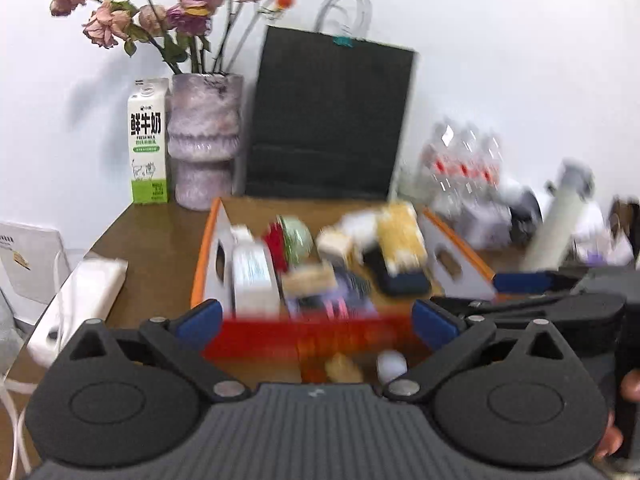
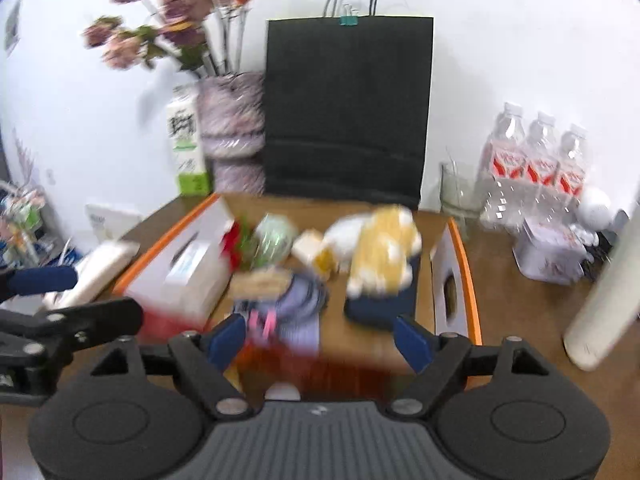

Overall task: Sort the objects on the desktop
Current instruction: 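Move both tools back over the table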

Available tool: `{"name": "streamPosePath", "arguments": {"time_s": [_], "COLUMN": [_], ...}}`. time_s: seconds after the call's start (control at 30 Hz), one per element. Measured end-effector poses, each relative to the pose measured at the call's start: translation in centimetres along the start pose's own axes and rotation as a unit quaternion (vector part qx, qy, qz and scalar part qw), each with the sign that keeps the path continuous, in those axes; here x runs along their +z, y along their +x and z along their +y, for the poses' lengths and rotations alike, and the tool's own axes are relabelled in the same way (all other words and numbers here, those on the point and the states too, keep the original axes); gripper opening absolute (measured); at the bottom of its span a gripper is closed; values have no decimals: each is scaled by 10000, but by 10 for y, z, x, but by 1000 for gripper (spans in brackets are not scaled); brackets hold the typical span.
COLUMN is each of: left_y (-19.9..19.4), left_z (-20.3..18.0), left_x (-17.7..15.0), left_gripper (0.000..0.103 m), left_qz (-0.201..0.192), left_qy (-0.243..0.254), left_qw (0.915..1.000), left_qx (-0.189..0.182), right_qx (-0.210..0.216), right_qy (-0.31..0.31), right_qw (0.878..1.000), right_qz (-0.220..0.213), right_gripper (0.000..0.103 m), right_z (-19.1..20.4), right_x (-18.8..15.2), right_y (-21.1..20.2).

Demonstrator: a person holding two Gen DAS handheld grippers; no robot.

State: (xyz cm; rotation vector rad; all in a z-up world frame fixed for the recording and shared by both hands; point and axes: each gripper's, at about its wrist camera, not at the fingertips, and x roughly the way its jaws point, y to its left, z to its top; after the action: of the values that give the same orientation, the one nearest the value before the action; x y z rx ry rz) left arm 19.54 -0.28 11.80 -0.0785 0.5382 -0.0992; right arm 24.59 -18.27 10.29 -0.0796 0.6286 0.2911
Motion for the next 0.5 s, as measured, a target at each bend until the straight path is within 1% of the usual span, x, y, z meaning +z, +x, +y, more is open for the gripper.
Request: {"name": "streamPosePath", "arguments": {"time_s": [0.1,0.17,0.27,0.37,0.43,0.47,0.5], "left_y": [-26,-46,-72,-88,-94,-95,-95], "left_z": [-12,-13,-11,-12,-14,-14,-13], "left_x": [-35,-57,-87,-113,-127,-132,-135], "left_gripper": [103,103,103,103,103,103,103], "left_qz": [35,8,-16,142,187,204,190], "left_qy": [218,227,256,590,725,735,719], "left_qw": [9997,9995,9991,9971,9964,9962,9959], "left_qx": [-53,-232,-327,-453,-390,-417,-518], "right_qx": [-285,-413,-176,153,113,140,193], "right_qy": [-52,12,190,138,76,53,48], "right_qw": [9996,9991,9997,9997,9999,9999,9998], "right_qz": [37,58,-14,-93,-79,-68,-54], "right_gripper": [81,81,81,81,81,81,81], "right_z": [4,7,9,16,24,27,30], "right_x": [-38,-65,-103,-139,-157,-164,-168], "right_y": [-27,-46,-77,-97,-105,-108,-111]}}
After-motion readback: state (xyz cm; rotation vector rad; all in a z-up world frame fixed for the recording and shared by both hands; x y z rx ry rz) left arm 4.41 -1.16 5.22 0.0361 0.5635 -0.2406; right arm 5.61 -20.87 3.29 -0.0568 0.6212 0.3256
